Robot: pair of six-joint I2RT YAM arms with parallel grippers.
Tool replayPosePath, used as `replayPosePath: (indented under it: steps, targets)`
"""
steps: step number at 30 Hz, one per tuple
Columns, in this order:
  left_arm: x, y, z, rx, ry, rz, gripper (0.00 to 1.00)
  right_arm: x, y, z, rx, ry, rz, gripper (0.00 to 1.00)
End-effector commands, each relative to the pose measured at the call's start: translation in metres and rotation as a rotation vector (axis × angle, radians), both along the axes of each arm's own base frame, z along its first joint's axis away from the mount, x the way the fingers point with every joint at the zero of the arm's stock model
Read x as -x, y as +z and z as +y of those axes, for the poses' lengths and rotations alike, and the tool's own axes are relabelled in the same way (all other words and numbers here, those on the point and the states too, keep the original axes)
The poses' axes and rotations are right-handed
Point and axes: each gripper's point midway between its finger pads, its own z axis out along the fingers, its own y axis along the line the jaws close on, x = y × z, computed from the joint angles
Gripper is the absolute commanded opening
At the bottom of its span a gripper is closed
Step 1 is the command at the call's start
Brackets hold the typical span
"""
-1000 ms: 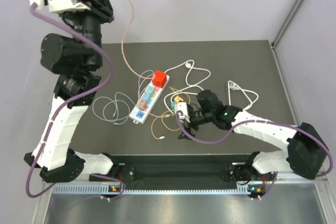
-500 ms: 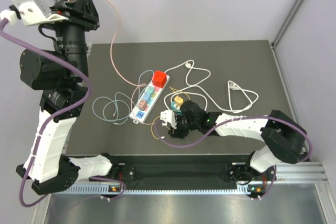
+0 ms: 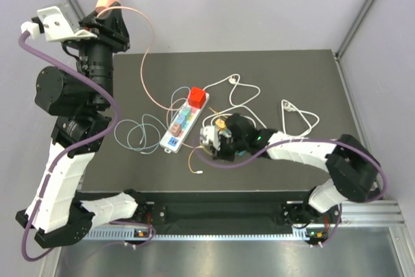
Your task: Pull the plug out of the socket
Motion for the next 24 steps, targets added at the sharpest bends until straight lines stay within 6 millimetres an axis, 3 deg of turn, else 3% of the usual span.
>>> replayPosePath:
  steps: [1,2,4,5,7,10,13,17,20,21,23,24]
  targets:
    - [0.004,-0.016,0.006,-0.024,0.021,0.030,0.00,-0.014,0.087,-0.018,-0.188,0.100,0.009,0.00]
    - [0.002,-0.021,0.006,-0.033,0.027,0.040,0.00,-0.028,0.095,-0.035,-0.223,0.086,0.001,0.00]
    - [0.000,-0.035,0.007,-0.056,0.039,0.066,0.00,-0.014,0.106,-0.050,-0.303,0.139,0.032,0.00]
    - [-0.001,-0.038,0.007,-0.058,0.046,0.074,0.00,-0.023,0.109,-0.055,-0.325,0.098,0.033,0.00]
    - [-0.001,-0.039,0.008,-0.062,0.054,0.069,0.00,-0.025,0.098,-0.062,-0.312,0.062,0.056,0.00]
    - [-0.001,-0.024,0.008,-0.058,0.059,0.039,0.00,-0.029,0.079,-0.061,-0.271,0.044,0.113,0.00]
    - [-0.001,0.007,0.009,-0.032,0.078,-0.040,0.00,-0.029,0.060,-0.057,-0.208,0.055,0.176,0.00]
    - [-0.006,0.034,0.011,-0.043,0.133,-0.098,0.00,-0.017,0.041,-0.048,-0.134,0.113,0.191,0.03]
    - [-0.006,0.055,0.024,-0.052,0.241,-0.151,0.00,-0.014,0.032,-0.046,-0.097,0.124,0.174,0.20]
    - [-0.006,0.064,0.027,-0.036,0.275,-0.185,0.00,-0.016,0.031,-0.046,-0.087,0.120,0.165,0.33]
    - [-0.006,0.071,0.036,-0.064,0.370,-0.205,0.00,-0.020,0.034,-0.048,-0.071,0.116,0.145,0.48]
    - [-0.011,0.074,0.035,-0.071,0.397,-0.215,0.00,-0.024,0.035,-0.050,-0.055,0.104,0.125,0.62]
